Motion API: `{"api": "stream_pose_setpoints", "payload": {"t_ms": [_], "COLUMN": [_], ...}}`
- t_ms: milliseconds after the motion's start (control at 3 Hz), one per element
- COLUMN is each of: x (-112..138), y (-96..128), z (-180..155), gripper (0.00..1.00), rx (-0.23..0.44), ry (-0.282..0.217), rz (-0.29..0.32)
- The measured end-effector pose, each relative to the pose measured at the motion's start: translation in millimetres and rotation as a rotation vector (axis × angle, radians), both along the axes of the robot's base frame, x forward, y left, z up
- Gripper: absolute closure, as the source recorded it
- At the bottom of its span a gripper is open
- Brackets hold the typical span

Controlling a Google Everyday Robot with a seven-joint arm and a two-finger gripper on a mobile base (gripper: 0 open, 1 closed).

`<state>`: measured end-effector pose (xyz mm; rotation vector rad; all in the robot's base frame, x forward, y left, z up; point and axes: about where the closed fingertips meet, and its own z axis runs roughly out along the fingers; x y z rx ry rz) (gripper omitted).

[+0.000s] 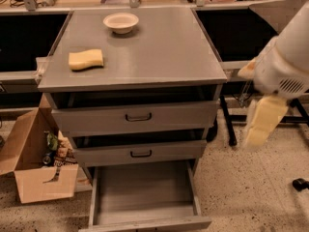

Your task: Close bottom drawer

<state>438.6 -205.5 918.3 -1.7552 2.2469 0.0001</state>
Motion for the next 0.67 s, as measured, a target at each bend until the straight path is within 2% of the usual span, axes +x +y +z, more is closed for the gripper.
{"api": "stream_pose_setpoints", "payload": {"t_ms": [333, 667], "x": [-6.4, -6.4], "y": [18.0, 18.0], "z": [-83.8, -82.9], "gripper": [0.0, 0.0], "rx": [0.083, 0.082], "ry": [0.063, 0.062], "rz": [-0.005, -0.005]}}
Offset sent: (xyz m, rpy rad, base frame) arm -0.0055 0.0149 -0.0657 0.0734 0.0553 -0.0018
